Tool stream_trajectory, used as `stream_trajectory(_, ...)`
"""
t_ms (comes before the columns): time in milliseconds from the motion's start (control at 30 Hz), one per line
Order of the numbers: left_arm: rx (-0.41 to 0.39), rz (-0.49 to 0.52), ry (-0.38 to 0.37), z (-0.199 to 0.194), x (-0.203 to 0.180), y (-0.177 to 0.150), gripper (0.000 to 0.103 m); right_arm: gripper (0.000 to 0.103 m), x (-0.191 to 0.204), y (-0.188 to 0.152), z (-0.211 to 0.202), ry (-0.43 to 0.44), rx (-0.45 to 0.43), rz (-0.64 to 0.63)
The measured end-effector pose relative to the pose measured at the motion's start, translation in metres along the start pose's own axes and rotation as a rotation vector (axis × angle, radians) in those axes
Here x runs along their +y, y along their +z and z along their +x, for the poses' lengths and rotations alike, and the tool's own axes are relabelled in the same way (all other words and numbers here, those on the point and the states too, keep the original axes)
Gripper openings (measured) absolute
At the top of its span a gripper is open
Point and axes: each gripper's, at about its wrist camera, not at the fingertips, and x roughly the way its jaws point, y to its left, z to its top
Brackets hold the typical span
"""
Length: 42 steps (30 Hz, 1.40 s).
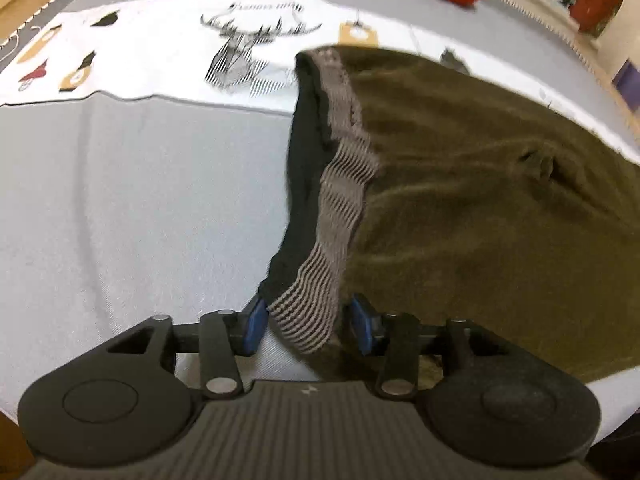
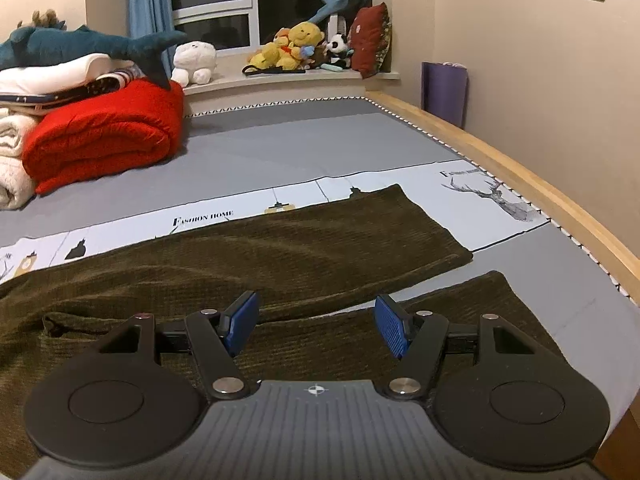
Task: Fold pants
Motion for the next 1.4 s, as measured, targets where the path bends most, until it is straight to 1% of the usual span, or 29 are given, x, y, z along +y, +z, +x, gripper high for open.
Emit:
stream_trajectory(100, -0.048, 0.030, 0.004, -0.002, -0.008, 0.005, 0.050, 0.067, 0.000, 0.000, 0.001, -0.001, 0.005, -0.011)
stream_trajectory(167, -0.084, 0.023, 0.014, -0.003, -0.013, 0.006, 0.050, 0.067, -0.002, 0.000, 0.001, -0.003, 0.006, -0.010)
stream_trajectory(233, -0.142, 0.013, 0.034, -0.012, -0.011, 0.009, 0.049, 0.067, -0.004, 0.001, 0.001, -0.005, 0.006, -0.002)
stream_trajectory(267, -0.169, 0.000, 0.031, -0.016, -0.010, 0.010, 0.049, 0.067, -0.005, 0.001, 0.000, -0.005, 0.007, 0.002)
stream_trajectory(333, -0.192, -0.016, 0.007, -0.020, -0.010, 0.012, 0.049, 0.067, -0.007, 0.001, 0.000, -0.006, 0.009, 0.005)
stream_trajectory(400, -0.178, 0.000, -0.026, -0.019, -0.012, 0.011, 0.049, 0.067, -0.007, 0.000, 0.001, -0.006, 0.010, 0.000)
stream_trajectory(500, -0.108, 0.102, -0.032, -0.004, -0.030, 0.007, 0.050, 0.067, -0.003, -0.001, 0.000, -0.006, 0.011, -0.017)
stream_trajectory(533, -0.057, 0.145, 0.004, 0.006, -0.034, 0.004, 0.049, 0.067, -0.003, 0.000, 0.000, -0.005, 0.011, -0.023)
stream_trajectory(600, 0.067, 0.198, 0.116, 0.030, -0.037, -0.004, 0.045, 0.067, -0.002, -0.001, 0.000, -0.005, 0.011, -0.028)
stream_trajectory(633, 0.070, 0.217, 0.147, 0.032, -0.038, -0.007, 0.045, 0.067, -0.002, -0.001, 0.000, -0.005, 0.010, -0.028)
stream_trajectory(667, 0.068, 0.219, 0.152, 0.029, -0.038, -0.005, 0.045, 0.067, -0.002, -0.001, 0.000, -0.005, 0.010, -0.027)
stream_trajectory(733, 0.061, 0.186, 0.145, 0.025, -0.036, -0.005, 0.045, 0.067, -0.002, -0.002, -0.001, -0.005, 0.009, -0.023)
stream_trajectory(867, -0.011, 0.107, 0.080, 0.007, -0.027, 0.001, 0.045, 0.067, -0.005, -0.002, -0.003, -0.008, 0.007, -0.025)
stream_trajectory(967, -0.029, 0.038, 0.050, 0.005, -0.019, 0.006, 0.045, 0.067, -0.007, -0.002, -0.002, -0.013, 0.009, -0.020)
stream_trajectory(1000, -0.020, 0.015, 0.044, 0.007, -0.015, 0.007, 0.045, 0.067, -0.008, -0.002, -0.002, -0.015, 0.009, -0.017)
stream_trajectory(1033, 0.008, 0.001, 0.051, 0.013, -0.012, 0.008, 0.044, 0.067, -0.009, -0.002, -0.002, -0.018, 0.011, -0.012)
stream_trajectory(1100, 0.088, 0.004, 0.096, 0.028, -0.009, 0.006, 0.042, 0.067, -0.011, -0.002, -0.002, -0.021, 0.011, 0.001)
stream_trajectory(1133, 0.096, 0.018, 0.107, 0.030, -0.011, 0.004, 0.042, 0.067, -0.011, -0.002, -0.002, -0.021, 0.011, 0.006)
stream_trajectory(1233, 0.075, 0.044, 0.122, 0.026, -0.018, 0.006, 0.042, 0.067, -0.013, -0.002, -0.001, -0.020, 0.010, 0.015)
stream_trajectory(1267, 0.055, 0.045, 0.121, 0.022, -0.020, 0.006, 0.042, 0.067, -0.014, -0.002, -0.001, -0.021, 0.011, 0.017)
stream_trajectory(1333, 0.002, 0.046, 0.102, 0.013, -0.023, 0.008, 0.042, 0.067, -0.014, -0.002, 0.000, -0.022, 0.017, 0.023)
stream_trajectory(1400, -0.026, 0.036, 0.071, 0.008, -0.023, 0.010, 0.042, 0.067, -0.016, -0.002, 0.002, -0.023, 0.021, 0.028)
